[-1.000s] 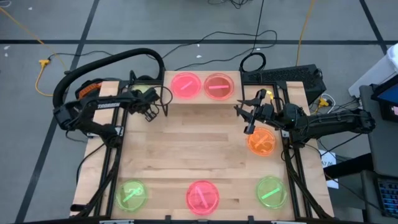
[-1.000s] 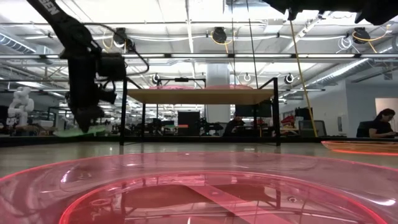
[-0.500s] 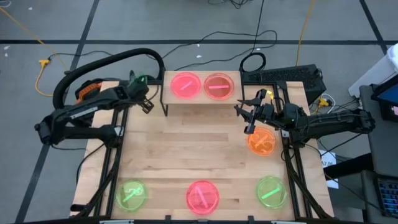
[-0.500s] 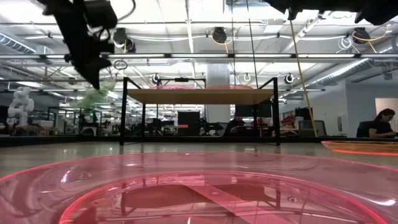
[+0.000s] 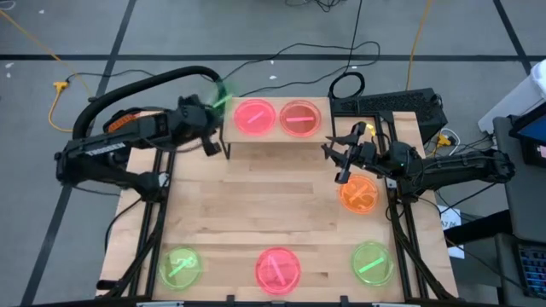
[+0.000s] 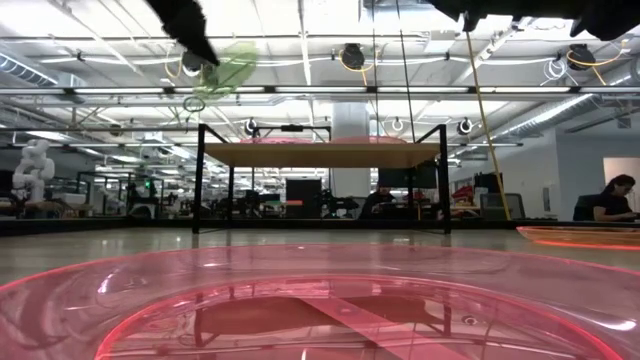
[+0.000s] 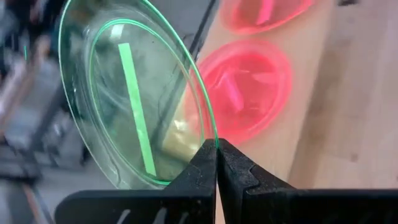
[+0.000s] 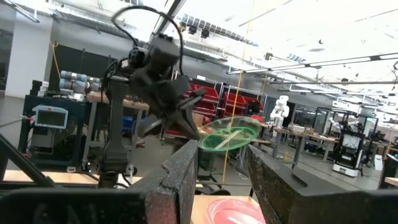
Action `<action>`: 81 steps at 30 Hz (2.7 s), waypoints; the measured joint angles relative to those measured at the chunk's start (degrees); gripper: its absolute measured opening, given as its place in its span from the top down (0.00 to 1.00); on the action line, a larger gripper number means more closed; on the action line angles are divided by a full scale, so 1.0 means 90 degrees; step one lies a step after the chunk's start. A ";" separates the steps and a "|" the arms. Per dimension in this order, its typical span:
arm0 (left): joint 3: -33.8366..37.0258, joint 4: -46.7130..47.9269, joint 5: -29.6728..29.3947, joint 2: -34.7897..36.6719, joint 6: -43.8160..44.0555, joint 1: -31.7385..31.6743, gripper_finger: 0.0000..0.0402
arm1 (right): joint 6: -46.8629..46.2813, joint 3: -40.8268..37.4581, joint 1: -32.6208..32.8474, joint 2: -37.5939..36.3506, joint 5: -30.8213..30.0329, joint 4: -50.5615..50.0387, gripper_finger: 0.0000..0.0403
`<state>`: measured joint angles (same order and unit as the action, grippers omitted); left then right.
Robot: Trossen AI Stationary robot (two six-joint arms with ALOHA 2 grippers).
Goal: Place and stack plates onto a shelf
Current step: Stack the green plate on top of the pink plate on the shelf, then stack the orange plate on top of the pink plate on the shelf
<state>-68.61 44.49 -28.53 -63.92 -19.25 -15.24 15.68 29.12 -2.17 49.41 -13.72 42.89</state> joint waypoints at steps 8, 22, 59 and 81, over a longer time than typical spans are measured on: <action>-0.0897 0.0020 -0.0415 -0.1708 -0.2166 0.0570 1.00 | 0.0000 0.0002 0.0000 -0.0001 0.0001 0.0234 0.69; -0.1164 0.0150 -0.0574 -0.3318 -0.3232 0.0112 1.00 | -0.0029 0.0002 0.0002 0.0000 0.0023 0.0207 0.69; -0.1162 0.0380 -0.0333 -0.3268 -0.2879 -0.0275 0.88 | -0.0158 0.0002 0.0005 0.0000 0.0032 0.0171 0.69; -0.1906 0.0988 -0.0367 -0.3250 -0.2381 0.0067 0.88 | -0.0168 0.0002 0.0002 0.0000 0.0029 0.0163 0.69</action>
<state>-85.77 53.38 -31.83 -93.17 -40.68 -14.64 14.17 29.15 -2.15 49.41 -13.45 44.36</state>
